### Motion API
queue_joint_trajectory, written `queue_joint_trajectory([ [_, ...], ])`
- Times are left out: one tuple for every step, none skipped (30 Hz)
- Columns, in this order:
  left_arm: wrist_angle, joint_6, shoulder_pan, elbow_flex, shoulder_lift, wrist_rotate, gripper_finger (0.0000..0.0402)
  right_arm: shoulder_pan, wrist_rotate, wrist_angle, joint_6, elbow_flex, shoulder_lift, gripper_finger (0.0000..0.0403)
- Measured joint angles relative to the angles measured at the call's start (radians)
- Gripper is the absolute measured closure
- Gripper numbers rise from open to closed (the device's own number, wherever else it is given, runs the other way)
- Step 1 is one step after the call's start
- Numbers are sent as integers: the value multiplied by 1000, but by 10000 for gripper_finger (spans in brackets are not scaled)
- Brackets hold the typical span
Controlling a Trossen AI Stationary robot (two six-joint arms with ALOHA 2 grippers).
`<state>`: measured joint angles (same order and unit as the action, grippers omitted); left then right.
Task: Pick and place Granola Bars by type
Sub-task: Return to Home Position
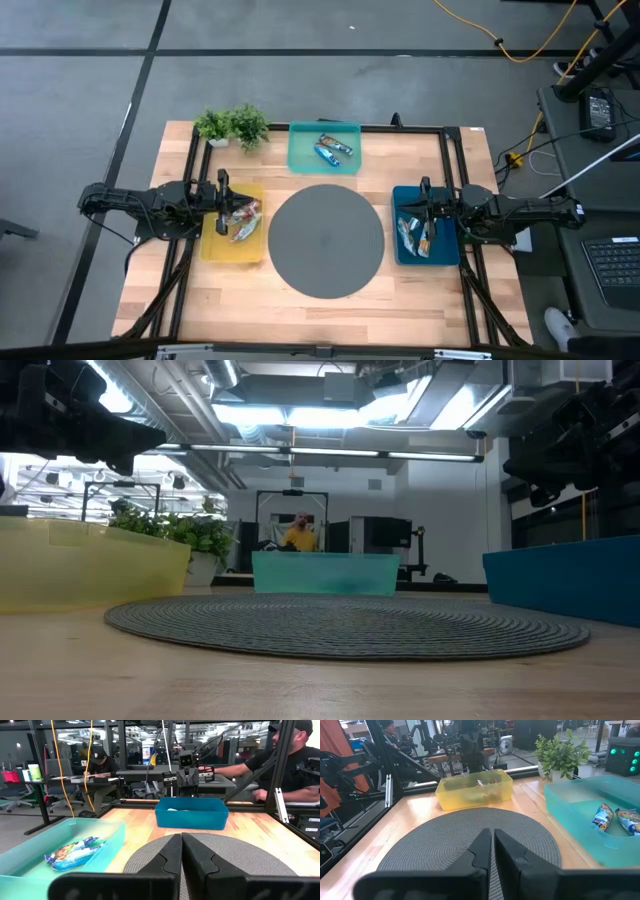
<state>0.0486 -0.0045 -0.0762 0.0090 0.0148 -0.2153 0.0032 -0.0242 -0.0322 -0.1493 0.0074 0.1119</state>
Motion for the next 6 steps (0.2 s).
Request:
queue_joint_trajectory([
  [0,0,0,0,0,0,398,0,0,0,0,0,0,377],
  [0,0,0,0,0,0,399,0,0,0,0,0,0,377],
  [0,0,0,0,0,0,399,0,0,0,0,0,0,377],
  [0,0,0,0,0,0,399,0,0,0,0,0,0,377],
  [0,0,0,0,0,0,399,0,0,0,0,0,0,377],
  [0,0,0,0,0,0,399,0,0,0,0,0,0,377],
])
